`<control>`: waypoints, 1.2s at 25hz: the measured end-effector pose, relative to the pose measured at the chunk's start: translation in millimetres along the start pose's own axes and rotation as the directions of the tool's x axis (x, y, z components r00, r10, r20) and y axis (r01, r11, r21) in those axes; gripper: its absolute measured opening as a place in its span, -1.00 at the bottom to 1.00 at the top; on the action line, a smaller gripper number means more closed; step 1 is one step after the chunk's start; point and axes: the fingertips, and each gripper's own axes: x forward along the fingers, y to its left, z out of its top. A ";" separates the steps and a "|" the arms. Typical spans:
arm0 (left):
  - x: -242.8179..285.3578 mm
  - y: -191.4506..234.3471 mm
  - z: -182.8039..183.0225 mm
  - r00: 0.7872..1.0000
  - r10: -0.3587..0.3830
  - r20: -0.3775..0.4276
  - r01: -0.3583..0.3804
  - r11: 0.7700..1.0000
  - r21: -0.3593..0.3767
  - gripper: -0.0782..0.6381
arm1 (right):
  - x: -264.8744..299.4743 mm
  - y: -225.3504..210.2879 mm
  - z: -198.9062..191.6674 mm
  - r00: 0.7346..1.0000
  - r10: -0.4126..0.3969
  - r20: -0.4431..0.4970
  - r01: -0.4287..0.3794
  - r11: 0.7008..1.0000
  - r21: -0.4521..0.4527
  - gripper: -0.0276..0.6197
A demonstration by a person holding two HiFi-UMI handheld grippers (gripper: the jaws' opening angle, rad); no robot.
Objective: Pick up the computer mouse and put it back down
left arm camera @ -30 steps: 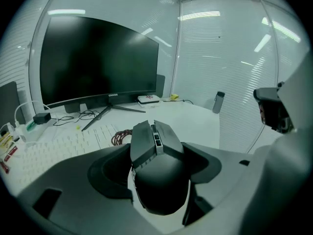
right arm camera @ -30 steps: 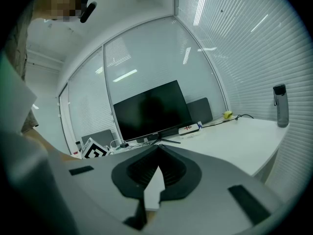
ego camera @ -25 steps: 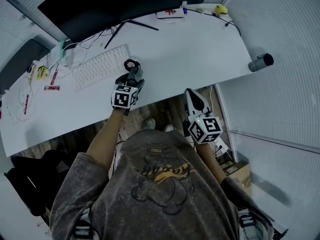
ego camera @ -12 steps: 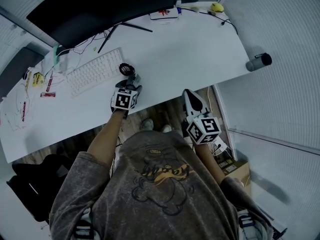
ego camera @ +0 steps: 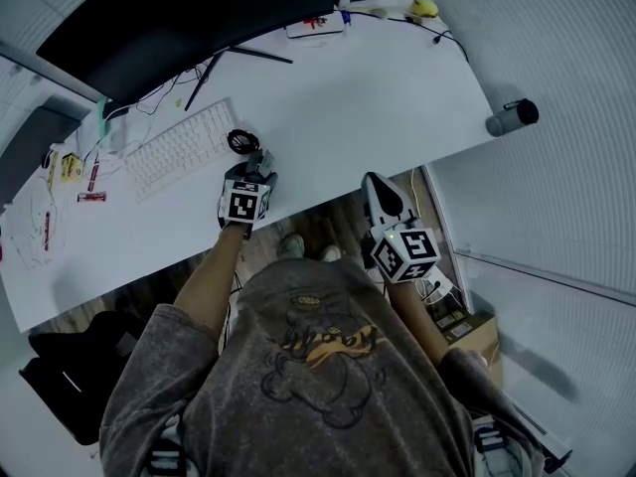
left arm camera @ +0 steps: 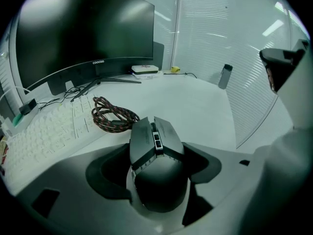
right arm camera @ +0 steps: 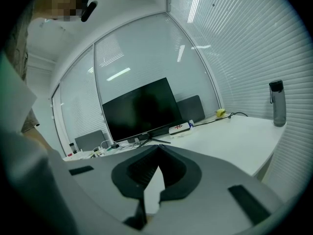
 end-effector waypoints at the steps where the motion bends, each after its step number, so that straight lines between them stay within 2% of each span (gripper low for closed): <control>1: 0.1 -0.1 -0.1 1.000 0.003 0.001 -0.003 1.000 -0.001 0.11 | -0.4 -1.1 -0.5 1.000 -0.001 -0.001 0.001 1.000 0.002 -0.89; 11: -6.6 2.2 6.5 0.999 0.037 0.023 -0.037 0.999 -0.003 0.14 | -1.7 -2.8 -1.9 1.000 0.015 0.003 -0.015 1.000 0.004 -0.89; 17: -30.8 1.7 49.1 0.987 0.041 0.156 -0.039 0.999 -0.021 0.14 | -4.0 0.2 -2.8 1.000 0.026 0.008 -0.026 1.000 0.001 -0.89; 24: -85.2 -12.0 118.6 0.942 -0.002 0.337 0.002 1.000 0.001 0.14 | -6.4 5.9 0.8 0.999 0.037 0.018 -0.037 0.999 -0.013 -0.89; 30: -143.5 -41.8 159.0 0.875 -0.065 0.479 0.049 0.998 0.046 0.14 | -11.0 11.1 13.6 0.998 0.039 0.045 -0.038 0.999 -0.036 -0.89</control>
